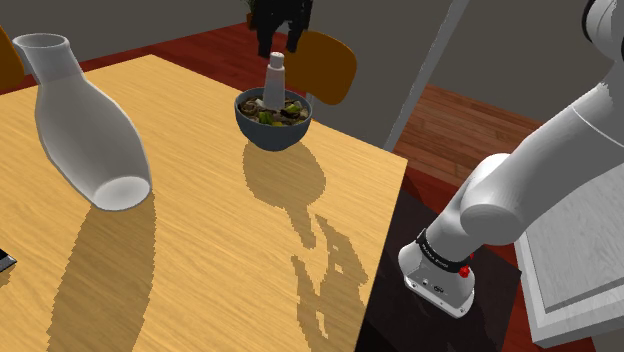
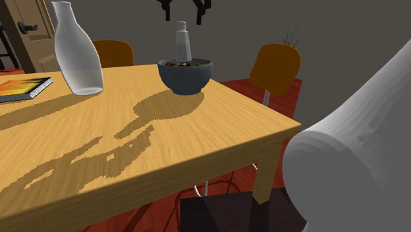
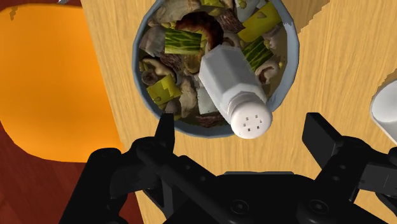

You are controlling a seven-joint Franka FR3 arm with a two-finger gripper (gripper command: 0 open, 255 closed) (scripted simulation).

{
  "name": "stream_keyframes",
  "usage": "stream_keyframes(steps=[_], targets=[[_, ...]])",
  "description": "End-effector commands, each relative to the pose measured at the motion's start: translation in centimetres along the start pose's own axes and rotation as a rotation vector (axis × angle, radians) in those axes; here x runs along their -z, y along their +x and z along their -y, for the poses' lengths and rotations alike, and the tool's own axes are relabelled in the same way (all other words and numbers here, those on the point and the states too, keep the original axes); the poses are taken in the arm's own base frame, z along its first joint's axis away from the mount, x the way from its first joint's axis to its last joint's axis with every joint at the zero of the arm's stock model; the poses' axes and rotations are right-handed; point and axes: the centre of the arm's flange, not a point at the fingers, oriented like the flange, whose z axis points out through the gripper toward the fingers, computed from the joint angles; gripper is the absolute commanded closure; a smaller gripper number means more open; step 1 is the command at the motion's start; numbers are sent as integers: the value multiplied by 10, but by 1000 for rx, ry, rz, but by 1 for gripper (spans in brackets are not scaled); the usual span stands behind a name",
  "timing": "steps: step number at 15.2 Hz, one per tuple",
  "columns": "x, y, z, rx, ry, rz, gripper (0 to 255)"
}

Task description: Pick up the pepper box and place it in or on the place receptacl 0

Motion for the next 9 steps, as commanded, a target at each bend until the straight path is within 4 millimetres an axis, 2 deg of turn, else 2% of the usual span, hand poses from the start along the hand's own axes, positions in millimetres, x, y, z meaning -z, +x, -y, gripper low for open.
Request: stream_keyframes(steps=[1, 2, 9], targets=[[25, 2, -1, 0, 0, 1, 0], [36, 2, -1, 0, 0, 1, 0], [36, 2, -1, 0, 0, 1, 0]])
